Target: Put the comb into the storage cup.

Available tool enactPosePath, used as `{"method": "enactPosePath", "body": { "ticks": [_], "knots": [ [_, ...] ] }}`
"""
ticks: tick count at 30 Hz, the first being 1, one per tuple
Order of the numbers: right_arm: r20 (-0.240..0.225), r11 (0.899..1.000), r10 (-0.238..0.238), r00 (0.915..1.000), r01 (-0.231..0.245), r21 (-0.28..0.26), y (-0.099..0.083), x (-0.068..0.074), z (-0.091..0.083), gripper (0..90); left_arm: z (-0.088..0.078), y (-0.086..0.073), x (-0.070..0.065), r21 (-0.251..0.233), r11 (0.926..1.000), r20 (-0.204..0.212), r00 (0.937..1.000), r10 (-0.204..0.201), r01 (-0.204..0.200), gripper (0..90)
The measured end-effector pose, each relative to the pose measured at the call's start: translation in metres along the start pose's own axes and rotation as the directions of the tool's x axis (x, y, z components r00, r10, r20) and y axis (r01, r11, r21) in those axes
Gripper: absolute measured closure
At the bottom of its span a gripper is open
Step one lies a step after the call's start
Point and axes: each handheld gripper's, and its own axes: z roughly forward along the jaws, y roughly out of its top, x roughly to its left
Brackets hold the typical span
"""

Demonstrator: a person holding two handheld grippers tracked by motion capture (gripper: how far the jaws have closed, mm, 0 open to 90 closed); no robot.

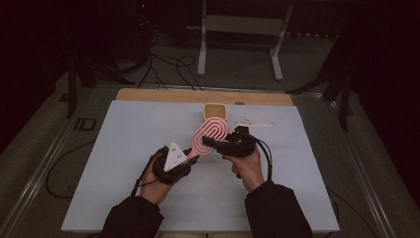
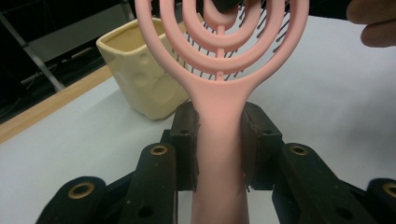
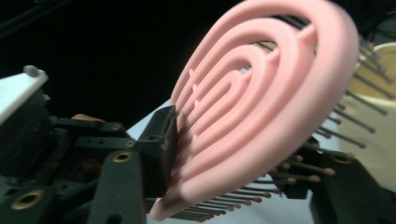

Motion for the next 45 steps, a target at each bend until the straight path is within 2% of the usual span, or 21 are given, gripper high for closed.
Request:
{"method": "enactPosePath", "body": {
  "ticks": [5, 8, 13, 14, 16, 21, 24, 30, 37, 45],
  "knots": [
    [-0.021, 1.0, 0.028, 0.9994, -0.028, 0.01, 0.0, 0.0, 0.0, 53.5, 0.002, -0.001, -0.001, 0.009, 1.0, 0.002, 1.0, 0.002, -0.002, 69.8],
    [-0.026, 1.0, 0.02, 0.9995, -0.02, 0.016, 0.0, 0.003, 0.0, 56.5, 0.004, -0.002, -0.001, 0.017, 0.9998, 0.001, 1.0, 0.006, -0.006, 69.8],
    [-0.052, 0.999, 0.039, 0.9979, -0.038, 0.024, -0.001, 0.005, 0.002, 60.6, 0.005, -0.003, -0.001, 0.017, 0.9999, 0.003, 1.0, 0.001, -0.001, 69.9],
    [-0.075, 0.998, 0.061, 0.9953, -0.06, 0.021, -0.001, 0.005, 0.002, 62.0, 0.005, -0.003, -0.001, 0.016, 0.9999, 0.004, 1.0, -0.002, 0.002, 69.9],
    [-0.093, 0.997, 0.074, 0.9929, -0.073, 0.018, -0.002, 0.005, 0.003, 62.5, 0.005, -0.003, -0.001, 0.022, 0.9998, 0.002, 1.0, -0.001, 0.001, 69.9],
    [-0.098, 0.998, 0.056, 0.9936, -0.055, 0.017, -0.002, 0.008, 0.003, 63.2, 0.005, -0.004, 0.0, 0.012, 0.9999, 0.006, 0.9999, -0.008, 0.008, 69.2],
    [-0.1, 0.999, 0.052, 0.9937, -0.051, 0.009, -0.001, 0.01, 0.002, 63.3, 0.005, -0.004, 0.0, 0.005, 0.9998, 0.003, 0.9998, -0.017, 0.017, 65.6],
    [-0.109, 0.998, 0.059, 0.9923, -0.061, -0.014, -0.002, 0.009, 0.003, 63.4, 0.006, -0.005, 0.001, 0.01, 0.9992, -0.022, 0.999, -0.04, 0.04, 52.8],
    [-0.113, 0.998, 0.06, 0.9919, -0.062, -0.021, -0.003, 0.01, 0.005, 63.4, 0.007, -0.005, 0.001, 0.008, 0.998, -0.04, 0.9973, -0.062, 0.062, 45.6],
    [-0.124, 0.997, 0.066, 0.9901, -0.071, -0.038, -0.003, 0.009, 0.005, 63.4, 0.005, -0.005, 0.001, -0.009, 0.9976, -0.069, 0.9951, -0.07, 0.069, 36.5]
  ]
}}
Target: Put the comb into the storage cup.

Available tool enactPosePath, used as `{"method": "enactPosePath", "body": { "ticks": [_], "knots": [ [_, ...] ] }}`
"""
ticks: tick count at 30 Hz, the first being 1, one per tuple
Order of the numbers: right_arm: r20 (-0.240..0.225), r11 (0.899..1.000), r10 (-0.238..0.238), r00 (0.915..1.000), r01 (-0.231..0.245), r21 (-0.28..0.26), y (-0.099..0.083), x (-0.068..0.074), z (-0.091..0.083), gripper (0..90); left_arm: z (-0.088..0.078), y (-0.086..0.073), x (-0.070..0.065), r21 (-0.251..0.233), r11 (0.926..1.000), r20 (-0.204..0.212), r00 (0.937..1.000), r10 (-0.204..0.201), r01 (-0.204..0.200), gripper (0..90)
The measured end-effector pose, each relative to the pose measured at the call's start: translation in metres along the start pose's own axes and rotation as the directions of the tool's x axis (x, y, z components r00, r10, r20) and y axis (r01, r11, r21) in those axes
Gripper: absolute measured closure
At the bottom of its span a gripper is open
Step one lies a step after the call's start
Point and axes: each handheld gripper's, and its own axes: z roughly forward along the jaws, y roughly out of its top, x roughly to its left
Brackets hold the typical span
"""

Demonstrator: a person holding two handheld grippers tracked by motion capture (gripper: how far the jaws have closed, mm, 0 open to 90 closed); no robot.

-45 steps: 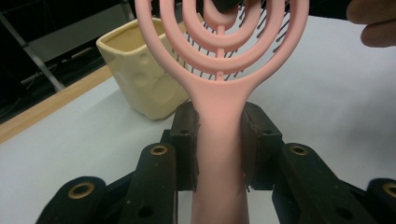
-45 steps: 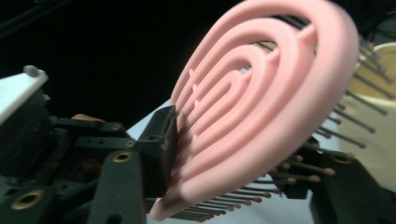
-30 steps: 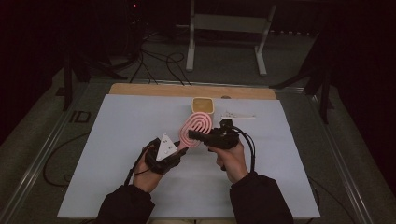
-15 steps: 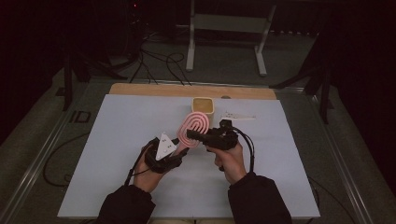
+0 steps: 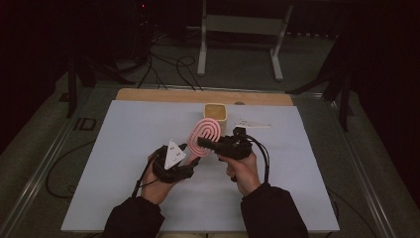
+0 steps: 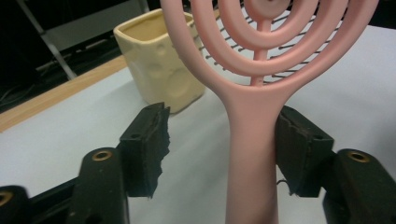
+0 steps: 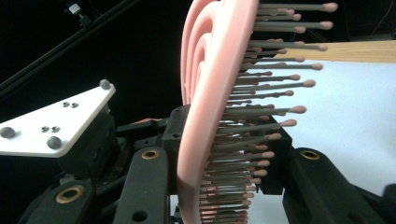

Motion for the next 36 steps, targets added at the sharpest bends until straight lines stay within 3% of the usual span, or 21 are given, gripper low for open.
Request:
{"method": "enactPosePath", "body": {
  "ticks": [17, 26, 33, 36],
  "knots": [
    [0.01, 1.0, 0.014, 0.9999, -0.014, -0.023, -0.001, -0.003, -0.001, 63.4, -0.004, -0.003, 0.005, -0.007, 0.9997, -0.04, 0.9989, -0.023, 0.023, 18.1],
    [0.014, 1.0, 0.011, 0.9998, -0.011, -0.023, -0.001, -0.005, -0.002, 63.4, -0.009, -0.009, 0.015, 0.009, 0.9975, -0.051, 0.9963, -0.07, 0.071, 1.2],
    [0.025, 0.999, 0.02, 0.9995, -0.019, -0.026, -0.001, -0.008, -0.007, 63.4, -0.025, -0.028, 0.033, -0.048, 0.9879, -0.054, 0.9873, -0.15, 0.147, 0.0],
    [0.03, 0.999, 0.019, 0.9994, -0.019, -0.026, -0.001, -0.008, -0.008, 63.4, -0.034, -0.038, 0.039, -0.064, 0.9853, -0.063, 0.9847, -0.162, 0.158, 0.0]
  ]
}}
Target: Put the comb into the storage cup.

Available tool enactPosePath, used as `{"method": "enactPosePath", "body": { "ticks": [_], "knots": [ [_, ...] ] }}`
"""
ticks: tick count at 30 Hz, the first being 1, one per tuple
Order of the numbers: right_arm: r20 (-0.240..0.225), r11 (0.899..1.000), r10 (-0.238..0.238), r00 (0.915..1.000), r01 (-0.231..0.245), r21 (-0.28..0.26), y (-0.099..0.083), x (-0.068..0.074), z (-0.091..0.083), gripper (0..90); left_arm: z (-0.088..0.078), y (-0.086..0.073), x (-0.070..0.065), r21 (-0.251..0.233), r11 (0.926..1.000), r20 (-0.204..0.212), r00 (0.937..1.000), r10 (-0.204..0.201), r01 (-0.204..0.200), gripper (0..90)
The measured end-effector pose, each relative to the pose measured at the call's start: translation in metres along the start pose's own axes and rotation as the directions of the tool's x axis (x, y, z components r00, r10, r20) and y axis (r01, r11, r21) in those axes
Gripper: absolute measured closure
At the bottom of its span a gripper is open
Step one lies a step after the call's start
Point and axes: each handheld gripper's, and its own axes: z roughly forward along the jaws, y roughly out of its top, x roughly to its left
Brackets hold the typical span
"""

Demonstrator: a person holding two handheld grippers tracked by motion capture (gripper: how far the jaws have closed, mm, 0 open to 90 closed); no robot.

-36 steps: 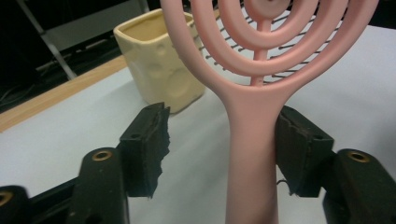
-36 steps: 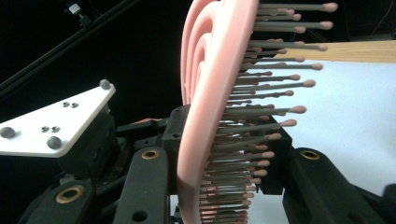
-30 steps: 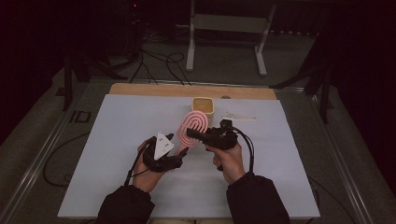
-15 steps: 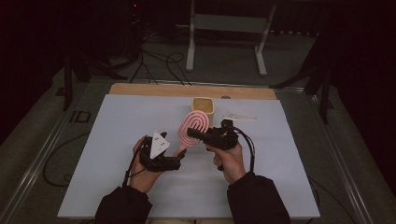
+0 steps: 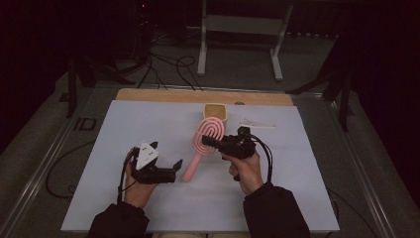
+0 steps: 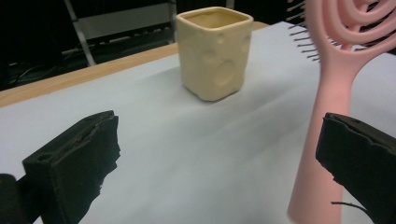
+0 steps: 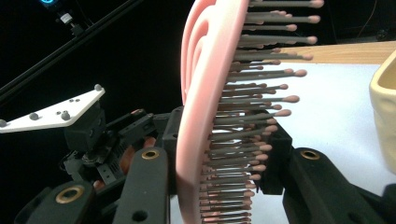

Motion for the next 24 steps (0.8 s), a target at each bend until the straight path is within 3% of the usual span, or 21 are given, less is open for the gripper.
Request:
{"method": "enactPosePath", "body": {
  "ticks": [8, 13, 24],
  "knots": [
    [0.005, 1.0, 0.0, 1.0, 0.0, -0.004, 0.0, 0.001, 0.001, 63.4, -0.021, -0.02, 0.015, -0.014, 0.9999, -0.022, 0.9997, 0.003, -0.003, 0.0],
    [0.013, 1.0, -0.003, 0.9999, 0.004, -0.018, 0.001, 0.002, 0.0, 63.5, -0.034, -0.036, 0.025, -0.024, 0.999, -0.034, 0.9987, -0.039, 0.038, 0.0],
    [0.031, 0.999, 0.008, 0.9995, -0.007, -0.038, 0.003, -0.001, -0.008, 63.5, -0.047, -0.052, 0.032, -0.029, 0.9976, -0.045, 0.9969, -0.065, 0.064, 0.0]
  ]
}}
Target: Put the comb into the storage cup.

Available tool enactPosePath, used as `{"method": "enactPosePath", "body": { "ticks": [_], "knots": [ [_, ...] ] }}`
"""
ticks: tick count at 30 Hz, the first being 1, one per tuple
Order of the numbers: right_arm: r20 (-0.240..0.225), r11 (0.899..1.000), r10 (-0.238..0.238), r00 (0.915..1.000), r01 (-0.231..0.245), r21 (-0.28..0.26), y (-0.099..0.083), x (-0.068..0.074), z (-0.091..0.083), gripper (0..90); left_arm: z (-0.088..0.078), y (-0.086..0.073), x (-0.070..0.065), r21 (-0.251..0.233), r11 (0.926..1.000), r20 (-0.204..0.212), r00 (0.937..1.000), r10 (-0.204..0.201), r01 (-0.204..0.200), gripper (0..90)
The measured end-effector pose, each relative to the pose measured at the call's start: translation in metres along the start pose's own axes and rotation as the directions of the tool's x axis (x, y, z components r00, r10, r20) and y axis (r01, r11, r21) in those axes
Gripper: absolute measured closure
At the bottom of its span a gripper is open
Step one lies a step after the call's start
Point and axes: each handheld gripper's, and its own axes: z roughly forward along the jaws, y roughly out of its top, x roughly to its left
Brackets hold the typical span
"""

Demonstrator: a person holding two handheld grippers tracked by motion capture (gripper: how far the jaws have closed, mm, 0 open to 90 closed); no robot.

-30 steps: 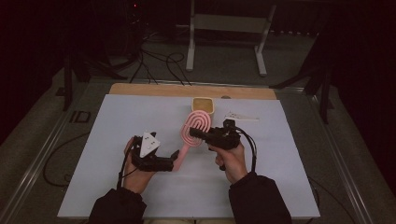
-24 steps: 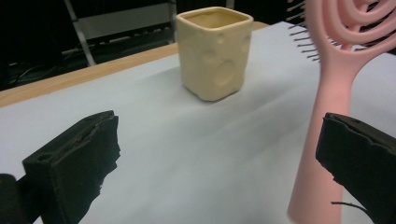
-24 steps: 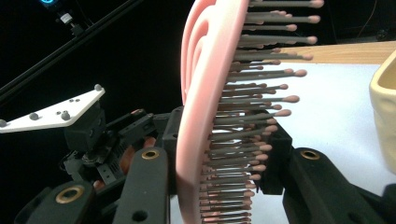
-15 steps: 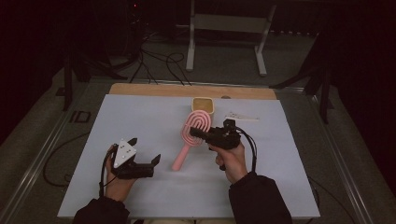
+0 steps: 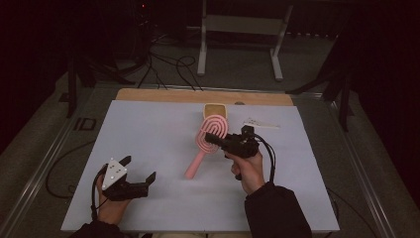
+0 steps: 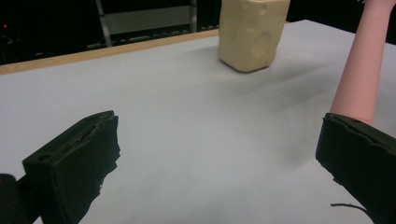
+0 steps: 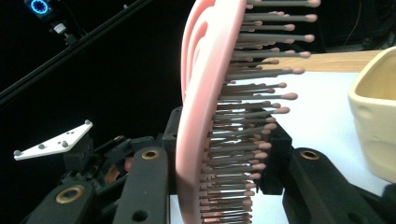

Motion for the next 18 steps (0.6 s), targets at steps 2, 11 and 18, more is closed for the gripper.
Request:
{"method": "enactPosePath", "body": {
  "ticks": [2, 11, 18],
  "knots": [
    [0.004, 1.0, 0.001, 1.0, -0.001, -0.004, 0.001, -0.001, -0.002, 63.5, -0.001, -0.001, 0.001, 0.0, 1.0, -0.003, 1.0, -0.003, 0.003, 0.0],
    [0.024, 1.0, 0.0, 0.9997, 0.0, -0.003, 0.007, -0.002, -0.009, 63.5, -0.007, -0.004, 0.004, -0.008, 1.0, -0.006, 1.0, -0.005, 0.005, 0.0],
    [0.038, 1.0, 0.0, 0.9993, 0.001, -0.026, 0.016, -0.004, -0.016, 63.5, -0.007, -0.006, 0.005, -0.009, 0.9999, -0.011, 0.9999, -0.011, 0.011, 0.0]
  ]
}}
